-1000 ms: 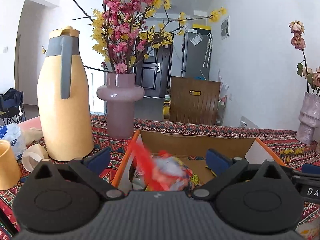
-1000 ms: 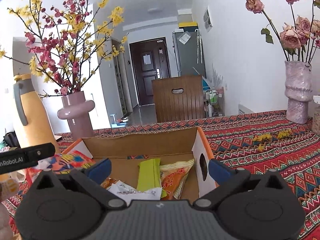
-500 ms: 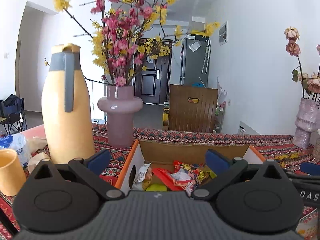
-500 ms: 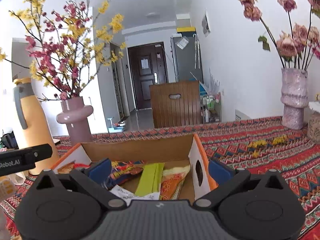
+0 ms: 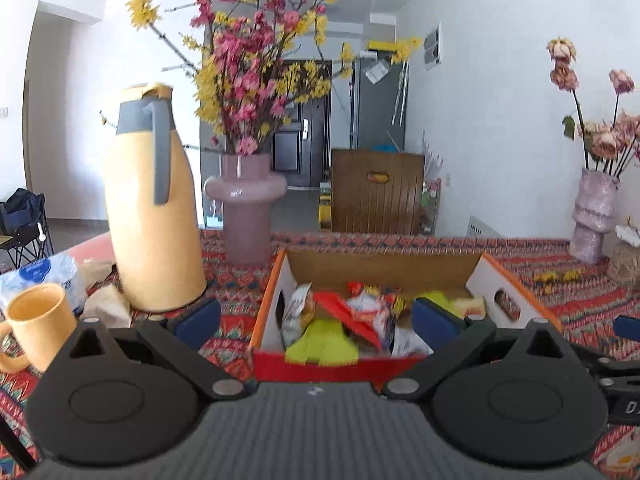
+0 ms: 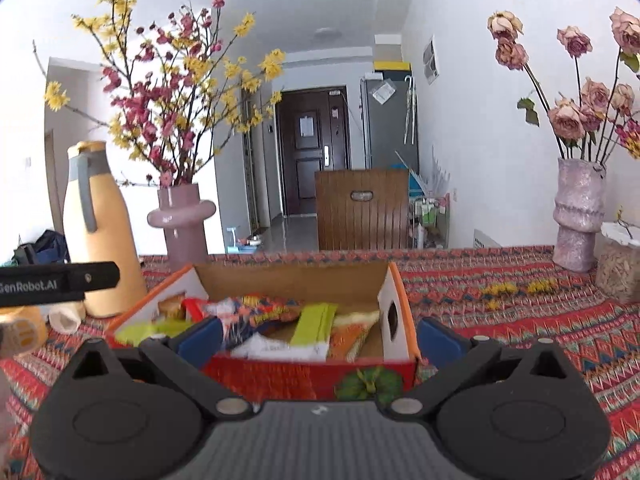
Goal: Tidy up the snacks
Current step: 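Move the right gripper over a white sachet while the left moves over the pink packet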
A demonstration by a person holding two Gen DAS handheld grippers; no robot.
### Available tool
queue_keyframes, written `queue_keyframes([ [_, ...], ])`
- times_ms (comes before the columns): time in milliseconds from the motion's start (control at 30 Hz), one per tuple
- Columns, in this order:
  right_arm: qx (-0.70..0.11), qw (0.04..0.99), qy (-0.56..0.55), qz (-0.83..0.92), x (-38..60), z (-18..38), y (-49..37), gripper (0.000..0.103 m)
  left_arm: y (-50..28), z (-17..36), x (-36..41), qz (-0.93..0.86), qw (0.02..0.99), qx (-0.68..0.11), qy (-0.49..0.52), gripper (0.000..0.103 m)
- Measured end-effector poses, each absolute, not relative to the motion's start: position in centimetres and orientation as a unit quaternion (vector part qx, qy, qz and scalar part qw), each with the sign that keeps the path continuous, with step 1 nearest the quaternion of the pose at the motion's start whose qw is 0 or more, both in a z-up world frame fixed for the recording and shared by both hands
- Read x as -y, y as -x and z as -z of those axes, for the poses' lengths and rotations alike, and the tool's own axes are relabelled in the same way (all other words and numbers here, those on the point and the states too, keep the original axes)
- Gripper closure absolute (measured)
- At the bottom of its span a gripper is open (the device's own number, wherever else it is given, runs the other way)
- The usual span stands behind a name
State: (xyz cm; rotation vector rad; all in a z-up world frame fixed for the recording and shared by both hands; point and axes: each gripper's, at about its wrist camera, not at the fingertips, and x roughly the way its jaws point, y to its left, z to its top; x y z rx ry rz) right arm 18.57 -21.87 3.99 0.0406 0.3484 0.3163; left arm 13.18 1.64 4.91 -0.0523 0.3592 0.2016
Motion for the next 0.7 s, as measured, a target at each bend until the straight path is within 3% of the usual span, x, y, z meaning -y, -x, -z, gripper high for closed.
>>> queue_keyframes([
  [467, -0.245, 0.96, -0.032, -0.135, 24.3, 1.2, -16.1, 0.0, -10.6, 0.3, -3.6, -0.103, 0.971, -0.215, 0.018, 0.0],
  [700, -0.239, 0.96, -0.061, -0.134, 25.1, 3.0, -16.6, 0.0, -10.8, 1.7, -4.1, -0.096, 0.969, -0.227, 0.027, 0.0],
])
